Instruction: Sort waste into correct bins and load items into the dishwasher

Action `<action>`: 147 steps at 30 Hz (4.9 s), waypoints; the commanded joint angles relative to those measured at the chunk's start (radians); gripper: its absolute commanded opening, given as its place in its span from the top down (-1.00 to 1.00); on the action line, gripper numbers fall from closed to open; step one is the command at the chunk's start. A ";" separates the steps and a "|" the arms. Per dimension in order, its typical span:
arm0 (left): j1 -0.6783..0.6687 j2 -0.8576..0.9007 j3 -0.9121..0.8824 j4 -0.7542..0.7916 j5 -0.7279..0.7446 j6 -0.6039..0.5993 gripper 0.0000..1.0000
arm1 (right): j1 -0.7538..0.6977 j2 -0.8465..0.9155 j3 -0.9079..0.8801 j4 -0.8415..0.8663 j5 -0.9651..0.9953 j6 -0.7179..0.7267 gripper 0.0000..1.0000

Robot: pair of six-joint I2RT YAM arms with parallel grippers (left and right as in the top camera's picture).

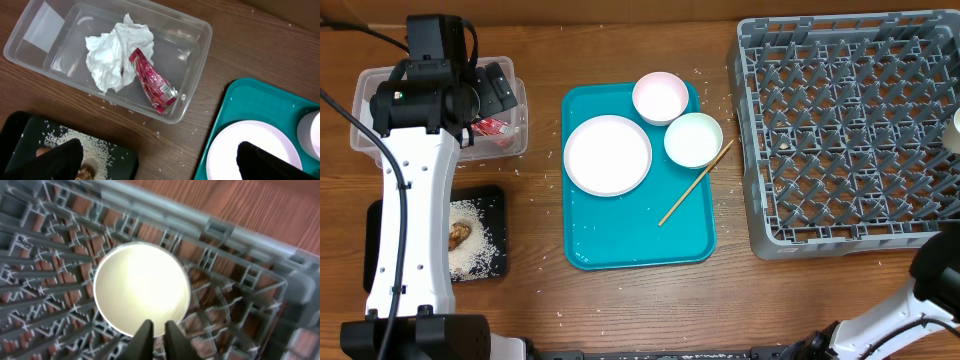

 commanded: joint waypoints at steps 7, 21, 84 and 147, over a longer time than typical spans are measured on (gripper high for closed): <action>0.002 -0.005 0.014 0.001 0.003 -0.010 -1.00 | 0.005 0.050 0.001 -0.051 -0.068 0.001 0.92; 0.002 -0.005 0.014 0.001 0.003 -0.010 -1.00 | 0.005 0.040 0.009 -0.138 -0.205 -0.003 0.92; 0.002 -0.005 0.014 0.001 0.003 -0.009 -1.00 | 0.011 -0.056 0.067 0.053 -0.133 -0.025 0.90; 0.002 -0.005 0.014 0.001 0.003 -0.010 -1.00 | 0.081 -0.099 -0.020 0.068 -0.153 -0.055 -0.56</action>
